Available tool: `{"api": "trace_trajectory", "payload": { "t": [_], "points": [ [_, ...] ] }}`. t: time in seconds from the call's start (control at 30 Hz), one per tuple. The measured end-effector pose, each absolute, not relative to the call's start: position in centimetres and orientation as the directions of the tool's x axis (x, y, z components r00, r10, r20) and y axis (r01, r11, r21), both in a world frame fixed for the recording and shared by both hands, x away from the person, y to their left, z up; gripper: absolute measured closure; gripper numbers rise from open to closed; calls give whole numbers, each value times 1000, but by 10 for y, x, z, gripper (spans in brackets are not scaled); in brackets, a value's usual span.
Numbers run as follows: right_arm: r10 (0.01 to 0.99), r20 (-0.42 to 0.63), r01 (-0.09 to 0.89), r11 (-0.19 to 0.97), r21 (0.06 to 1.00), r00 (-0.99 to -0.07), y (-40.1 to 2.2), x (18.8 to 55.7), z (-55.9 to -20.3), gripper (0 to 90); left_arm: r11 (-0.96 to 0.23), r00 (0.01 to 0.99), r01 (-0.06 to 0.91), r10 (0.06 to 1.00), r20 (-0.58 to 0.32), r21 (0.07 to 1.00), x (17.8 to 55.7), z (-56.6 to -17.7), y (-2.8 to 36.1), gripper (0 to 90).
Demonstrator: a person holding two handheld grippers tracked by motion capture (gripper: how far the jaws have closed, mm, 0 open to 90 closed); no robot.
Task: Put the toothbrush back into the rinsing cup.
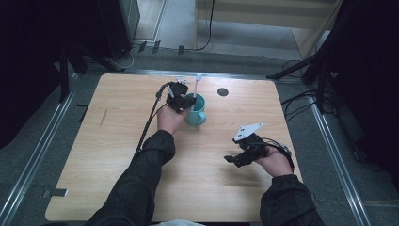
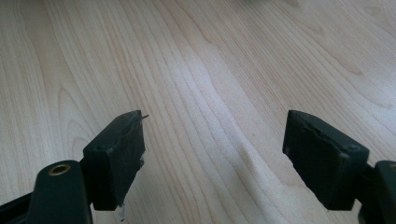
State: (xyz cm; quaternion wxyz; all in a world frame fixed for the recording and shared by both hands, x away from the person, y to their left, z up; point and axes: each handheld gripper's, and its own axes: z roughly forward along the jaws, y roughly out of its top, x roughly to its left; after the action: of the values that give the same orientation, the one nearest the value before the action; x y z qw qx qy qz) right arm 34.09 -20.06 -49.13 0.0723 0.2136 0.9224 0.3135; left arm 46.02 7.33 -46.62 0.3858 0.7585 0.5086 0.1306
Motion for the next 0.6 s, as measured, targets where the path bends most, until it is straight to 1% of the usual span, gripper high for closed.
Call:
{"api": "trace_trajectory", "payload": {
  "t": [0.07,0.27,0.37,0.6],
  "points": [
    [438,1,348,712,610,-899,-201,341,-491,208,-202,452,679,872,-186,706,460,-467,73,838],
    [438,-2,346,714,608,-899,-201,340,-491,209,-195,452,683,870,-198,704,460,-465,73,827],
    [435,-3,345,719,603,-901,-200,339,-491,209,-211,462,695,864,-201,687,460,-465,73,814],
    [430,-6,341,724,599,-903,-200,339,-492,209,-221,479,688,854,-203,692,455,-455,75,766]
  ]
}}
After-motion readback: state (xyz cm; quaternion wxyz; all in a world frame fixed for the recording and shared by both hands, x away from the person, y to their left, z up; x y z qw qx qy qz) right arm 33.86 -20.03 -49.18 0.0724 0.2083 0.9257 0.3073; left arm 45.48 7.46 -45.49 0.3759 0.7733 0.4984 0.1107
